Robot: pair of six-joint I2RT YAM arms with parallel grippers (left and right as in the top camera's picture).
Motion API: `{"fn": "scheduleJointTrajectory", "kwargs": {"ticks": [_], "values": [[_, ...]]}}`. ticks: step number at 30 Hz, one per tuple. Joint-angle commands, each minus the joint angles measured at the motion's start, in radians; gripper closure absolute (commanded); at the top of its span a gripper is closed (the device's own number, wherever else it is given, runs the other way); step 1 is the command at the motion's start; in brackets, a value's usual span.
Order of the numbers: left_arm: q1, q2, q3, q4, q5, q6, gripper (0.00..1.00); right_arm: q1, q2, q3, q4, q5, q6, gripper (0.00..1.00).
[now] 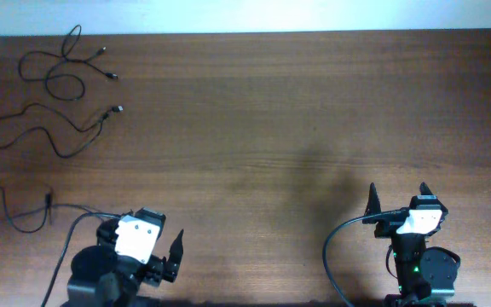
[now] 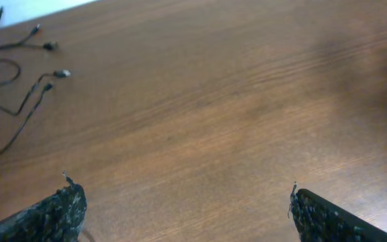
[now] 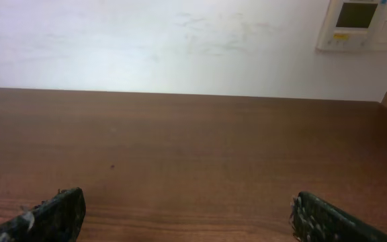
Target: Untangle cables
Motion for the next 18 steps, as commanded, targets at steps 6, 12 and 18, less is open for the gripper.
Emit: {"fn": "scheduleJointTrajectory", "kwargs": {"ticks": [6, 12, 18], "values": [[0.087, -0.049, -0.177, 0.264, -0.003, 0.016, 0.01, -0.005, -0.01, -0.006, -0.005, 0.015, 0.008, 0.02], [0.087, -0.15, -0.317, 0.441, 0.04, 0.015, 0.01, -0.005, -0.01, -0.006, -0.005, 0.015, 0.008, 0.02], [0.087, -0.15, -0.362, 0.554, 0.04, 0.016, 0.01, -0.005, -0.01, -0.006, -0.005, 0.015, 0.008, 0.02]]}}
